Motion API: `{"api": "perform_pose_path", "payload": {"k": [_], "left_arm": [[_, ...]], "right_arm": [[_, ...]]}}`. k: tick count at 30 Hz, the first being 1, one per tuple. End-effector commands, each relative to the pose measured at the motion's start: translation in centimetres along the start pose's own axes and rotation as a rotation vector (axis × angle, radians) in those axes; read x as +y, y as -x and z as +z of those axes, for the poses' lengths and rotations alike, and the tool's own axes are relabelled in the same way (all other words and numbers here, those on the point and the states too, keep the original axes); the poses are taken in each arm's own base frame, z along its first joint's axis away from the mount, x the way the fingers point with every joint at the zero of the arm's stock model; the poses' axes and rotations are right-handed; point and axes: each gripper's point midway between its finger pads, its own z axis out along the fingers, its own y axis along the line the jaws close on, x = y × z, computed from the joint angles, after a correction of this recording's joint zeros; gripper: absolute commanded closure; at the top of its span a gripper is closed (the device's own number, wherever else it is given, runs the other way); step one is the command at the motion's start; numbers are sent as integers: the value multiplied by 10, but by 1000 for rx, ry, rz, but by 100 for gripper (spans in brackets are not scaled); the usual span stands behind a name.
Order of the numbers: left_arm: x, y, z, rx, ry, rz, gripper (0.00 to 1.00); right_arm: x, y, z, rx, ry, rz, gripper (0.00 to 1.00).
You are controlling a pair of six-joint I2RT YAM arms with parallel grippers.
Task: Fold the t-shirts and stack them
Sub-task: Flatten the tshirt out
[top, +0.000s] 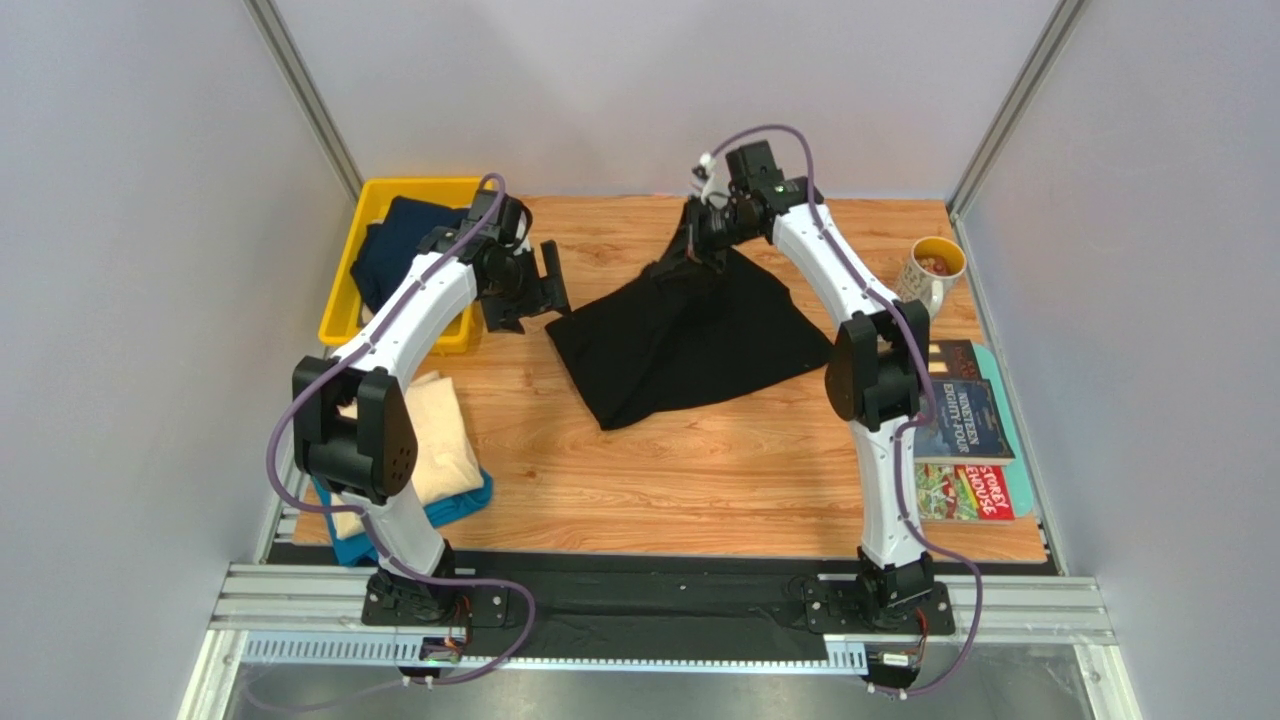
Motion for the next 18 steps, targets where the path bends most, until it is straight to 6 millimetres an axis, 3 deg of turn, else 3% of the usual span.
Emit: {"api": "perform_pose_path", "payload": {"k": [1,4,8,18], "left_arm": [[-11,28,-14,-80,-9,24,12],[-13,36,-19,-108,-5,24,12],[-9,43,-27,-141,23,22,13],[22,64,-59,-242,152,-13,12]], "right_arm": [[151,15,-90,-168,304,-196,100],[193,17,-118,-207,430,-234,100],[233,7,-135,-202,562,-304,100],[209,-23,-47,8,509,-181,100]]}}
